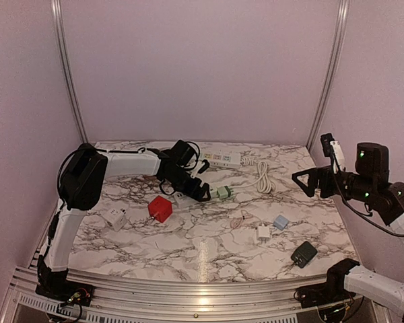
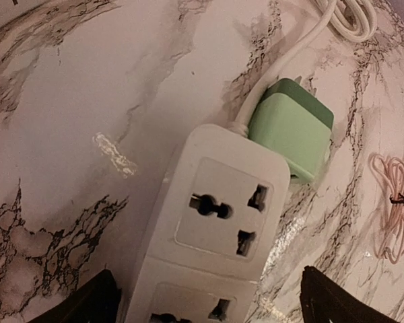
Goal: Insert the plug
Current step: Move the socket to the center of the board.
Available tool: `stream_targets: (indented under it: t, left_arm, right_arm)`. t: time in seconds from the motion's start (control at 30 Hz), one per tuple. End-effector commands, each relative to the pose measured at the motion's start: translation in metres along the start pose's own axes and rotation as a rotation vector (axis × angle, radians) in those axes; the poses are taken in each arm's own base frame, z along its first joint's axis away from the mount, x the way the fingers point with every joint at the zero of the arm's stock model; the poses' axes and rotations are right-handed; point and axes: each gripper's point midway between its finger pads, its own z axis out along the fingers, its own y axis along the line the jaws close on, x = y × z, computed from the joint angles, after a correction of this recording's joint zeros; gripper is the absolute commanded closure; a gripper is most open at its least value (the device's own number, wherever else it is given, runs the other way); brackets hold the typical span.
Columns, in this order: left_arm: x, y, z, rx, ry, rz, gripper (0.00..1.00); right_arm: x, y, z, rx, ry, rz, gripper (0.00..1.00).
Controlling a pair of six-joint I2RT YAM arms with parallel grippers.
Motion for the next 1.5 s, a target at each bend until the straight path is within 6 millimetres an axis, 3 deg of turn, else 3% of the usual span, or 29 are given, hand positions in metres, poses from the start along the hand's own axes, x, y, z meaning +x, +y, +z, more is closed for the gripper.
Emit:
stream_targets:
  t: [0.0,0.1,0.27,0.6,0.77,0.87,1.17,1.3,1.47]
  left_arm:
    - [0.026,0.014,0.007,-0.121,0.093,0.030,0.04]
    - [0.029,0.014,0.009,-0.128,0.102,0.033,0.07]
    - [0.031,0.013,0.010,-0.121,0.109,0.035,0.21]
    - [0.031,0.004,0.009,-0.081,0.110,0.035,0.71]
    - [0.008,-0.005,-0.006,-0.066,0.053,0.039,0.76]
    - [-0.016,-0.016,-0.024,-0.047,-0.010,0.046,0.82]
    - [-0.096,-0.073,-0.093,0.074,-0.246,0.110,0.96]
    - [-0.112,-0.098,-0.112,0.104,-0.308,0.148,0.98]
    - [-0.111,-0.113,-0.120,0.116,-0.324,0.173,0.99]
  right_arm:
    - [-0.004,-0.001,-0.002,0.001,-0.023,0.008,0.01]
    - [-0.005,0.000,-0.003,0.000,-0.027,0.007,0.01]
    - [-0.004,-0.001,-0.004,0.003,-0.026,0.003,0.01]
    - [-0.008,0.001,-0.007,0.003,-0.038,-0.012,0.01]
    - [-0.012,0.002,-0.005,-0.003,-0.038,-0.020,0.01]
    - [-0.013,0.002,-0.005,-0.007,-0.040,-0.022,0.01]
    - [-0.009,0.002,-0.003,-0.011,-0.039,-0.013,0.02]
    - [-0.010,-0.005,0.007,0.014,-0.035,0.048,0.01]
    - [-0.012,-0.024,0.037,0.085,-0.012,0.138,0.02]
